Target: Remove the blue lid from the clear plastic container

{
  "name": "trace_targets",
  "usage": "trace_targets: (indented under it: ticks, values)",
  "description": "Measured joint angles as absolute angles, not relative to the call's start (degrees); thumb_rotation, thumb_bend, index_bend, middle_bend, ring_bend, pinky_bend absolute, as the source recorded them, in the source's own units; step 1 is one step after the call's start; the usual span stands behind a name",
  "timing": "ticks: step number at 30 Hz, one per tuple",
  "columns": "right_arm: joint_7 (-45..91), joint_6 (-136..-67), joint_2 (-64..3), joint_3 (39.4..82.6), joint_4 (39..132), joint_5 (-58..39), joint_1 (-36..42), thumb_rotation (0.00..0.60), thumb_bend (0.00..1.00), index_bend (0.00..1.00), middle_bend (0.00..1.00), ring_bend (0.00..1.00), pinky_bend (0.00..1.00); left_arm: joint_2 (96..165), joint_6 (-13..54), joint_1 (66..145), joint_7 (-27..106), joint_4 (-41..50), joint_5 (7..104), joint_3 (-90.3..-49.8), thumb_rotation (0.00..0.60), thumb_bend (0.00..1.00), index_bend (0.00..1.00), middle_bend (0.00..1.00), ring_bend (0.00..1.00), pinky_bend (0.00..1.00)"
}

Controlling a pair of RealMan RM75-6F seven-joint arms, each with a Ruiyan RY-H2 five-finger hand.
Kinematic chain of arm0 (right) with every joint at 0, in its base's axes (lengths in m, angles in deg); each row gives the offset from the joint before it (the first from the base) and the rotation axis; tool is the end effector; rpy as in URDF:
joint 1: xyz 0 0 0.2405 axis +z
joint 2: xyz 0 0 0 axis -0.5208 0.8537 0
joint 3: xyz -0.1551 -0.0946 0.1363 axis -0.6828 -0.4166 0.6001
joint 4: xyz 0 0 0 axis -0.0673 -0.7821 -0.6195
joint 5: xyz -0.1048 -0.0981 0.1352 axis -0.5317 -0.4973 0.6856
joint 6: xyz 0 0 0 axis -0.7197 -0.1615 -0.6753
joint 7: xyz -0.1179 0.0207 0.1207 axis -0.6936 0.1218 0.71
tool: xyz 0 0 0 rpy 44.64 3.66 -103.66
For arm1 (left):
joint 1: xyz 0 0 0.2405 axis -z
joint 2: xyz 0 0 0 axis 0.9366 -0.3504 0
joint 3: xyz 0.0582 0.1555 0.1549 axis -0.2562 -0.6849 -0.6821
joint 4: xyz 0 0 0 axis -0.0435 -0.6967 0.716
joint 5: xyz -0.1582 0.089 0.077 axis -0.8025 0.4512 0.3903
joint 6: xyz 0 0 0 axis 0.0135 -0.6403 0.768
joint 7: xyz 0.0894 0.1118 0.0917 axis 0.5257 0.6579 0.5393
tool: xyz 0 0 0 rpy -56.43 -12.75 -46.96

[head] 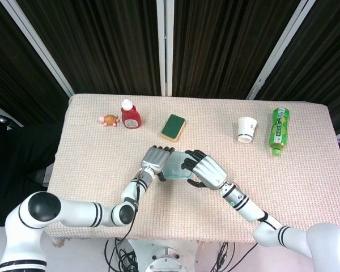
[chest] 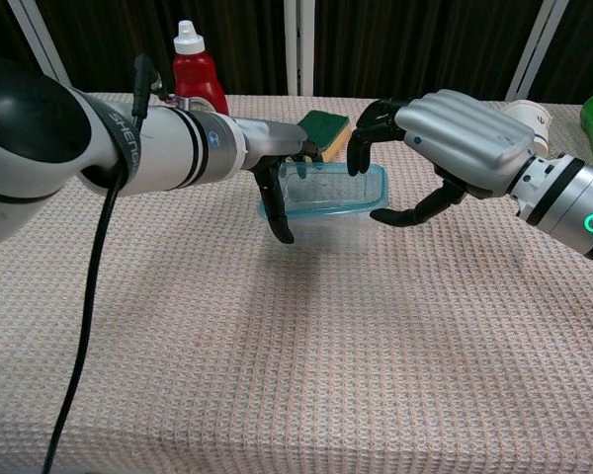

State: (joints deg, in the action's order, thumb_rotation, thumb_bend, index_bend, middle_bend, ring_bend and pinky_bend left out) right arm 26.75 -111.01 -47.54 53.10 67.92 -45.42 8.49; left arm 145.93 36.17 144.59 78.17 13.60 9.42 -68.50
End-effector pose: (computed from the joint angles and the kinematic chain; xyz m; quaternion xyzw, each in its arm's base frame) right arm -0.1168 -0.3190 -0.0311 0.7721 -0.2087 0.5005 0.3314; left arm -0.0102 0.3545 -0.0958 -0.7924 -0.4310 -0.2478 0.3535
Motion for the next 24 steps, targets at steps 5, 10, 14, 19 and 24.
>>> trace_targets:
  ticks: [5, 10, 14, 19, 24]
  values:
    - [27.0, -113.3, -49.7, 53.0, 63.9, -46.5, 8.7, 0.6, 0.43, 0.51, 0.45, 0.28, 0.4, 144.4, 37.9, 143.6, 76.1, 15.0, 10.1, -67.7, 0.6, 0.0, 0.22, 0.32, 0.19, 0.19]
    - [27.4, -114.7, -52.0, 52.6, 60.1, -47.3, 9.0, 0.6, 0.44, 0.52, 0.46, 0.29, 0.42, 143.2, 38.8, 142.7, 74.1, 16.4, 11.6, -67.3, 0.6, 0.0, 0.18, 0.31, 0.19, 0.19]
    - [28.1, -115.6, -53.7, 52.2, 57.7, -47.6, 9.1, 0.6, 0.45, 0.54, 0.47, 0.31, 0.42, 142.6, 39.1, 142.3, 73.1, 17.2, 12.6, -67.4, 0.6, 0.0, 0.13, 0.26, 0.16, 0.19]
    - [29.0, -117.8, -55.7, 51.8, 54.6, -48.3, 9.3, 0.6, 0.46, 0.63, 0.49, 0.33, 0.42, 141.9, 39.1, 141.8, 72.0, 18.1, 14.2, -67.6, 0.6, 0.0, 0.06, 0.12, 0.02, 0.08]
    - [30.2, -120.8, -57.9, 51.6, 50.4, -48.9, 9.1, 0.6, 0.47, 0.73, 0.52, 0.35, 0.42, 140.9, 37.7, 140.8, 70.9, 19.3, 16.6, -67.8, 0.6, 0.0, 0.03, 0.02, 0.0, 0.04]
